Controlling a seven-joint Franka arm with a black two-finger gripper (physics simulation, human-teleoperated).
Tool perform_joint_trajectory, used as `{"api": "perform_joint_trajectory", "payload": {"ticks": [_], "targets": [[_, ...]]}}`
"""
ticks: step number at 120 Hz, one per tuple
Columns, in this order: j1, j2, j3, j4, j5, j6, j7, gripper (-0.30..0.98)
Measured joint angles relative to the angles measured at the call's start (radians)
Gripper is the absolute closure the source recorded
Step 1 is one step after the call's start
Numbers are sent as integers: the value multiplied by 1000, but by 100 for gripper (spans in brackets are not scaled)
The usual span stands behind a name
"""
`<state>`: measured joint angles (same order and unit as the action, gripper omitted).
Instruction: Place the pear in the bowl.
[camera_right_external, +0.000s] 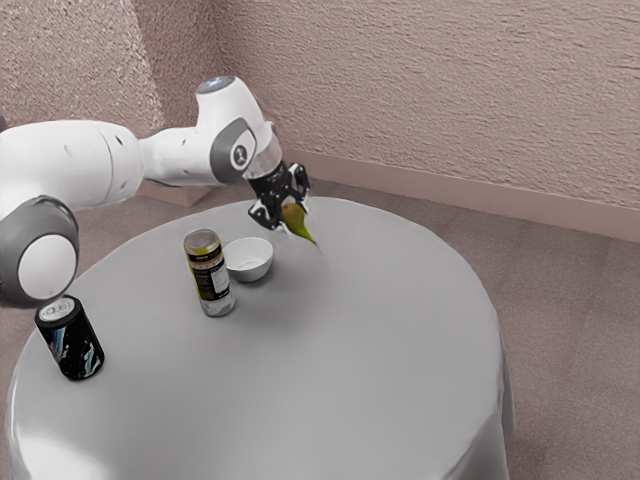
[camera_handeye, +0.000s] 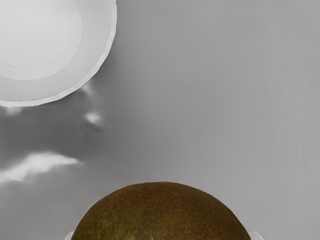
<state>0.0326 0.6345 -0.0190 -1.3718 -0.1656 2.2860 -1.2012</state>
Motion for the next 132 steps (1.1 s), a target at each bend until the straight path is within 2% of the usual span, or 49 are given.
{"api": "perform_joint_trajectory", "payload": {"ticks": [18, 62, 132], "targets": [[76, 39, -41, 61, 7, -2, 31, 43], [166, 50, -65, 74, 12, -6, 90, 48], [206, 39, -66, 38, 6, -6, 153, 48]]}}
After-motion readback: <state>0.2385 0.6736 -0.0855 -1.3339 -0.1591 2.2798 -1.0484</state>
